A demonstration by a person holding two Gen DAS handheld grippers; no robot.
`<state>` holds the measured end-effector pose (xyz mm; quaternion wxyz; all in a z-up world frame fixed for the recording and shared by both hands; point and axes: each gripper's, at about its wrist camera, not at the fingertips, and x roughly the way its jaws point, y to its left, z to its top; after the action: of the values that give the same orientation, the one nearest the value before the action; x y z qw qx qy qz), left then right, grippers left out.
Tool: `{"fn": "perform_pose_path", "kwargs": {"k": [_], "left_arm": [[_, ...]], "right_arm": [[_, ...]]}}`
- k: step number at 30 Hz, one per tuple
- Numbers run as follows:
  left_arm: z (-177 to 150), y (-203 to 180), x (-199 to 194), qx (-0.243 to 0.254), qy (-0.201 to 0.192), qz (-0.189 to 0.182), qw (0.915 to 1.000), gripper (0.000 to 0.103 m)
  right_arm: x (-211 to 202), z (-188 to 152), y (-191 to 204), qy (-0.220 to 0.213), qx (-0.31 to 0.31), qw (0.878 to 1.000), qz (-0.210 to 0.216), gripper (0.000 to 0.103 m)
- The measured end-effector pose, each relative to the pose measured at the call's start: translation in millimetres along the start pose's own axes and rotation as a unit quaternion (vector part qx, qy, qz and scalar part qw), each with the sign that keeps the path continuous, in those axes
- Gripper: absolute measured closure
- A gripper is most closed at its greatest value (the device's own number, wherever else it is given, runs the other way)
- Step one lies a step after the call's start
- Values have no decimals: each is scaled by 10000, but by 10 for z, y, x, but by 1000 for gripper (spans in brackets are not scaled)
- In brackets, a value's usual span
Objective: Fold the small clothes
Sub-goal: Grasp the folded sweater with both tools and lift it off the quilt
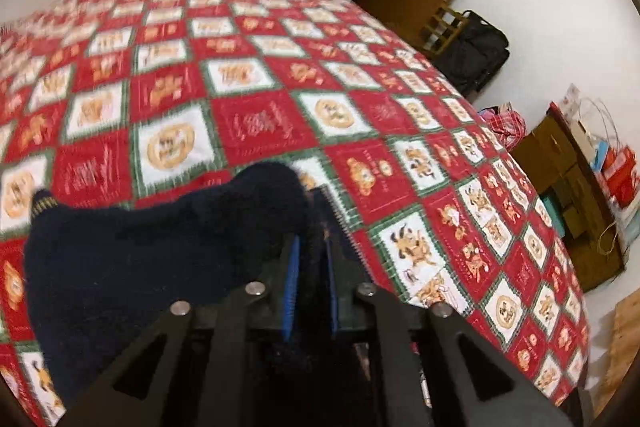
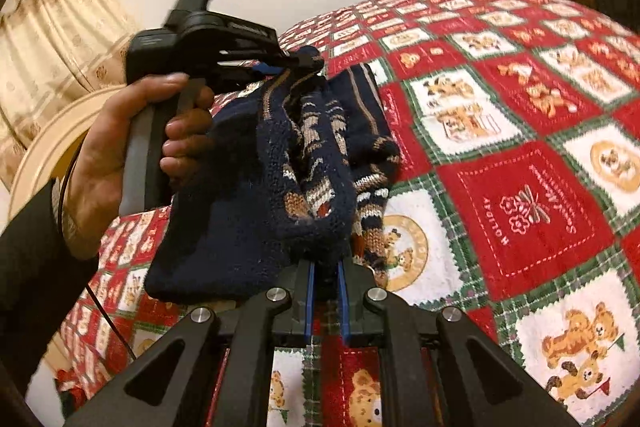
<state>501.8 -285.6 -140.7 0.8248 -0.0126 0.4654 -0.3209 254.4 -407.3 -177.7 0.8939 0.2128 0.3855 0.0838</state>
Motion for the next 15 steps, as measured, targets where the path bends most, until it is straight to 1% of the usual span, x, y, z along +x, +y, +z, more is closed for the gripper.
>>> {"fn": "perform_pose_path", "kwargs": {"k": [2,4,5,6,7,8,9,10,11,12,13,15], "left_arm": [[-39,-61,-171,235,-177,-18,9996,76],[-113,-71,-326,451,-313,196,9983,48],[-198,-52,-452,576,-462,328,9967,43],[-268,-19,-537,655,-550,415,9955,37],[-356,43,-615,720,-593,572,9940,34],[-489,142,-700,763,-631,811,9918,33],[-595,226,-763,767,-674,855,9911,31],[-705,308,-802,778,-703,974,9897,29],[-809,382,-822,773,-678,1199,9874,29],[-873,431,-826,743,-657,1279,9868,29],[-982,516,-844,653,-631,1284,9876,29],[-1096,581,-822,493,-537,1351,9881,29]], "right_arm": [[5,-7,-29,64,61,9999,117,94],[-49,-12,-96,57,244,9993,289,90],[-86,-9,-126,26,306,9992,273,85],[-140,-7,-150,-23,334,9993,161,78],[-234,16,-174,-159,302,9994,-4,74],[-299,44,-180,-281,270,9992,-74,63],[-359,87,-182,-419,252,9987,-158,50],[-415,189,-172,-578,220,9978,-242,45],[-419,274,-151,-616,185,9977,-224,44],[-402,367,-121,-629,137,9978,-172,44],[-359,483,-63,-634,57,9979,-96,44],[-171,730,81,-517,-97,9986,43,44]]}}
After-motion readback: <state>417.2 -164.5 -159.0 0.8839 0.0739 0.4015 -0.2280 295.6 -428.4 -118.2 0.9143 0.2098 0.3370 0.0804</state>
